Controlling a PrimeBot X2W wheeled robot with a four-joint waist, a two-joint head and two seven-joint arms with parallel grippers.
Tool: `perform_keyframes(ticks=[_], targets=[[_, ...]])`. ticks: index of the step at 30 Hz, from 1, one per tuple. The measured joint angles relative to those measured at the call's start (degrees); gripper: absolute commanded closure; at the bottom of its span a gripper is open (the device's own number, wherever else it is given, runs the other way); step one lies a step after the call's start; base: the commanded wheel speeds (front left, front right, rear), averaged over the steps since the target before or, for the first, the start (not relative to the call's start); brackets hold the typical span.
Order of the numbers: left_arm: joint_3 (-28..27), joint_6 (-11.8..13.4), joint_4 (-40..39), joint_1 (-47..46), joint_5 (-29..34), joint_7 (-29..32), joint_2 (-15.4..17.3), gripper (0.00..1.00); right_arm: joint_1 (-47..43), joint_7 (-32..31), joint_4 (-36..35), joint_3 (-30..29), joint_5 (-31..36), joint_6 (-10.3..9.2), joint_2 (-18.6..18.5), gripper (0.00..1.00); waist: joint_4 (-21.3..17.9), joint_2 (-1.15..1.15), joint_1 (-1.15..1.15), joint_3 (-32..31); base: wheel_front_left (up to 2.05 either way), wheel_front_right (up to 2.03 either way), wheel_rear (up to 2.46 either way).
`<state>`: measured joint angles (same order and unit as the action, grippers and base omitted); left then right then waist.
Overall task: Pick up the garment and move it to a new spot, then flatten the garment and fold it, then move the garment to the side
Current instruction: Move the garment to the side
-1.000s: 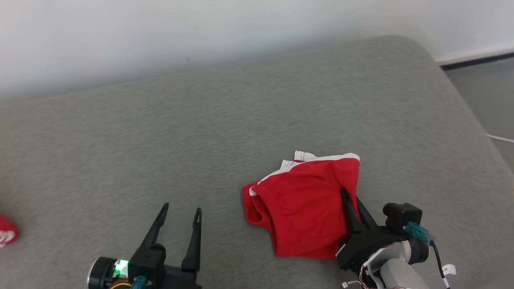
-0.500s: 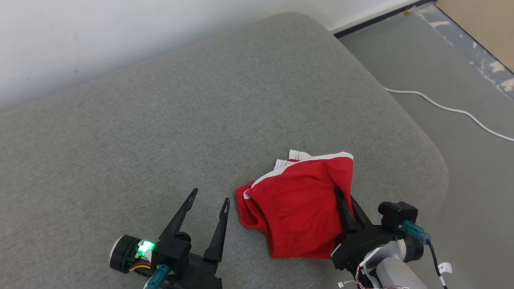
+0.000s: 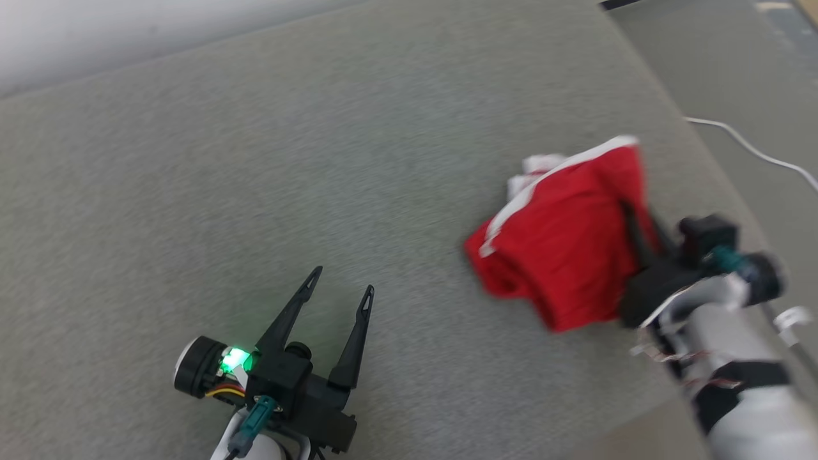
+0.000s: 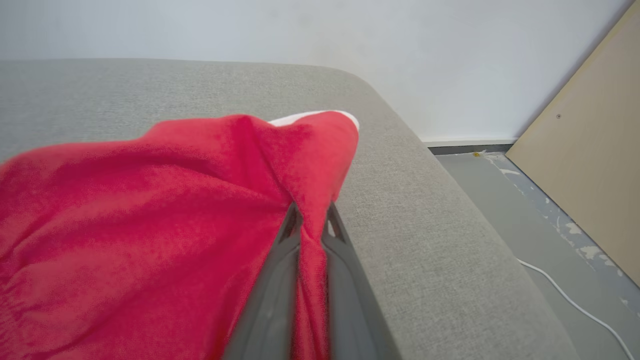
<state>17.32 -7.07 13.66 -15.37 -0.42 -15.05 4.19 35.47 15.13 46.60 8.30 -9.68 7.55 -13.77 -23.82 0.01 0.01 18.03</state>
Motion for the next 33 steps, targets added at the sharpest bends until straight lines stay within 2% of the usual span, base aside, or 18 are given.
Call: perform_keyframes(ticks=[5, 12, 13, 14, 15, 17, 18, 21, 24, 28, 33], targets=[[0.14, 0.22, -0.77, -0.91, 0.25, 0.00, 0.34, 0.00, 6.08, 0.01, 7.72, -2.94, 4.27, 0.00, -7.53, 1.00, 4.79, 0.00, 0.00, 2.21, 0.00, 0.00, 0.00], [-0.79, 1.18, -1.85, -1.89, 0.25, 0.00, 0.89, 0.00, 13.15, -0.01, 18.94, -12.10, 11.14, 0.00, -16.80, 1.00, 10.88, 0.00, 0.00, 5.37, 0.00, 0.00, 0.00], [-0.92, 1.36, -1.96, -1.99, 0.25, 0.00, 0.96, 0.00, 13.94, -0.01, 19.79, -13.96, 11.96, 0.00, -17.63, 0.71, 11.58, 0.00, 0.00, 5.80, 0.00, 0.00, 0.00], [-0.99, 1.52, -2.04, -2.03, 0.25, 0.00, 1.00, 0.00, 14.59, -0.08, 20.62, -15.92, 13.18, 0.01, -18.40, 0.53, 12.23, 0.00, 0.00, 6.22, 0.00, 0.00, 0.00], [-1.09, 1.53, -2.05, -2.03, 0.24, 0.00, 1.03, 0.00, 15.12, -0.47, 21.32, -17.98, 14.50, 0.00, -19.15, 0.00, 12.85, 0.00, 0.00, 6.64, 0.00, 0.00, 0.00], [-1.16, 1.55, -2.05, -2.04, 0.23, 0.00, 1.04, 0.00, 15.29, -0.47, 21.73, -22.31, 17.11, 0.00, -20.24, 0.00, 13.88, 0.00, 0.00, 7.38, 0.00, 0.00, 0.00], [-1.22, 1.63, -2.05, -2.13, 0.15, 0.00, 0.97, 0.00, 15.28, -0.42, 21.00, -26.74, 20.37, 0.00, -20.65, 0.00, 14.71, 0.00, 0.00, 7.93, 0.00, 0.00, 0.00], [-1.34, 1.94, -2.01, -2.18, -0.02, 0.00, 0.82, 0.00, 14.97, -0.23, 17.23, -33.41, 24.40, 0.01, -19.04, 0.00, 15.42, 0.00, 0.01, 8.08, 0.00, 0.00, 0.00], [-2.10, 2.22, -1.91, -2.07, -0.20, 0.00, 0.81, 0.00, 14.78, -0.16, 10.14, -35.89, 26.49, 0.00, -13.13, 0.00, 15.45, 0.00, -0.01, 7.39, 0.00, 0.00, 0.00], [-2.96, 2.87, -2.11, -1.27, -0.74, 0.00, 0.74, 0.00, 12.34, -0.13, -0.55, -33.46, 25.13, 0.00, -3.77, 0.00, 15.13, 0.00, 0.00, 5.75, 0.00, 0.00, 0.00], [-4.36, 3.60, -2.30, 0.02, -1.30, 0.00, 0.18, 0.00, 5.30, -0.14, -10.37, -27.06, 19.40, 0.00, 2.50, 0.00, 15.36, -0.01, -0.01, 3.27, 0.00, 0.00, 0.00]])
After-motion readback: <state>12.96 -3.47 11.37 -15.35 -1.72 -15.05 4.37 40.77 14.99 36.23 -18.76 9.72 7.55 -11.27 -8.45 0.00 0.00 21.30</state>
